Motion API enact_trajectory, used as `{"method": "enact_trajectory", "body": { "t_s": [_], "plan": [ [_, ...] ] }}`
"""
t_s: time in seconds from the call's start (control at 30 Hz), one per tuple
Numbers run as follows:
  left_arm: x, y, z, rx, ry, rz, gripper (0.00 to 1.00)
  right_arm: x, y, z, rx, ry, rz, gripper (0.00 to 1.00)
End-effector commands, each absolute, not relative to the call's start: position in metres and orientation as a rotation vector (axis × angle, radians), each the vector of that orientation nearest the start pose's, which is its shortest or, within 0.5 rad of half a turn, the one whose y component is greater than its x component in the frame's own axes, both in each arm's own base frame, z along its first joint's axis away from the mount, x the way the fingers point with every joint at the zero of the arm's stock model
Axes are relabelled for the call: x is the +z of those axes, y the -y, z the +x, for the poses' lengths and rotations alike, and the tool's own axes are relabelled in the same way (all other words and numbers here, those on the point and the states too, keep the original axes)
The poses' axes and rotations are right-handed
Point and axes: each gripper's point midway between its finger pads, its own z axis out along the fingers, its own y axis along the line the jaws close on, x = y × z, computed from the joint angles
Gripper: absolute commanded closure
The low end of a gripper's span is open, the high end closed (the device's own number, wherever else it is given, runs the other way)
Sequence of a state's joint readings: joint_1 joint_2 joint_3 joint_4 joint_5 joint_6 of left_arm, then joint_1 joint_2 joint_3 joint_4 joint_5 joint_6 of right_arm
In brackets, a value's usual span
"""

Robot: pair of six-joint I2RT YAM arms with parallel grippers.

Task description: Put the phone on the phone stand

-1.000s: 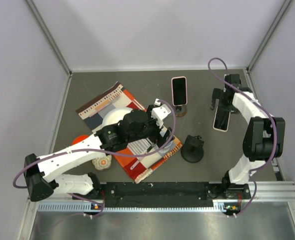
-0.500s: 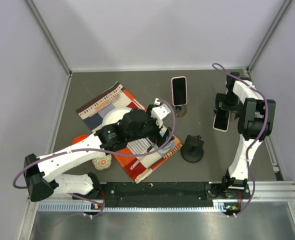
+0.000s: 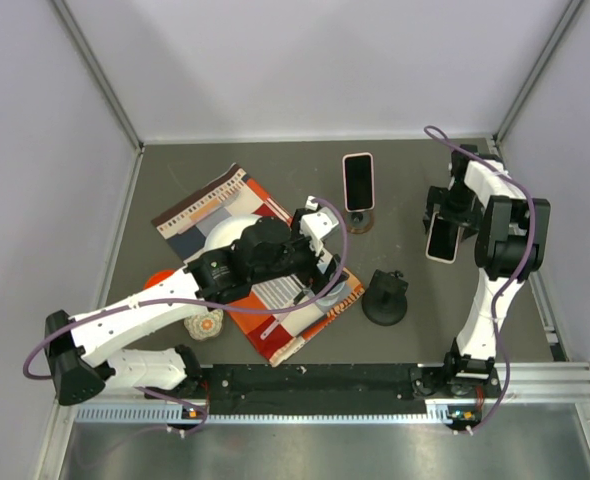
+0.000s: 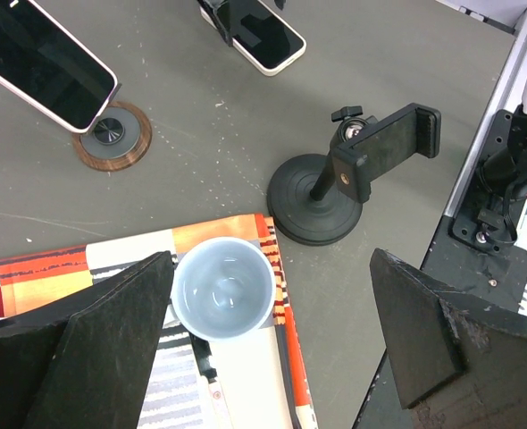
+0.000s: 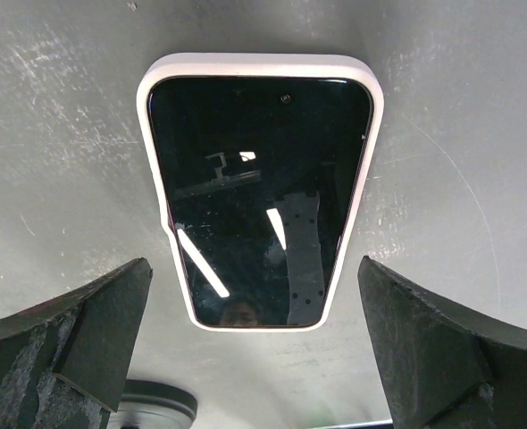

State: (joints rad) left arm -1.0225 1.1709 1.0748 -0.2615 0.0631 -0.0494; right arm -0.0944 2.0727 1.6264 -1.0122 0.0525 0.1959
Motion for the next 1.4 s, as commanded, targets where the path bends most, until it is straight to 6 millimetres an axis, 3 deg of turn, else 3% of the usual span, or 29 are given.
{"method": "enact_trajectory", "body": {
  "t_s": [0.0,0.33,0.67,0.93,1.1,1.2,1.23,1.37],
  "plan": [
    [0.293,0.336,0.188,-0.808,-1.677,0.942,0.04,0.044,0.041,0.392,-0.089,-2.955,0.490,0.01],
    [0.292,0.335,0.189,-0.802,-1.682,0.938,0.04,0.031,0.043,0.394,-0.116,-2.935,0.559,0.02],
    [0.292,0.335,0.191,-0.794,-1.682,0.932,0.04,0.007,0.039,0.380,-0.110,-2.986,0.588,0.16],
    [0.289,0.335,0.192,-0.783,-1.689,0.931,0.04,-0.008,0.043,0.362,-0.154,-3.017,0.539,0.14],
    [0.286,0.335,0.194,-0.772,-1.698,0.931,0.04,-0.009,0.043,0.366,-0.131,-2.978,0.448,0.18],
    [0.285,0.335,0.195,-0.768,-1.699,0.930,0.04,-0.011,0.042,0.364,-0.121,-2.983,0.423,0.36],
    [0.285,0.335,0.195,-0.766,-1.701,0.930,0.04,-0.010,0.043,0.363,-0.118,-2.985,0.413,0.51],
    [0.283,0.334,0.197,-0.752,-1.703,0.927,0.04,-0.009,0.039,0.366,-0.071,-2.967,0.388,0.87]
  ]
}}
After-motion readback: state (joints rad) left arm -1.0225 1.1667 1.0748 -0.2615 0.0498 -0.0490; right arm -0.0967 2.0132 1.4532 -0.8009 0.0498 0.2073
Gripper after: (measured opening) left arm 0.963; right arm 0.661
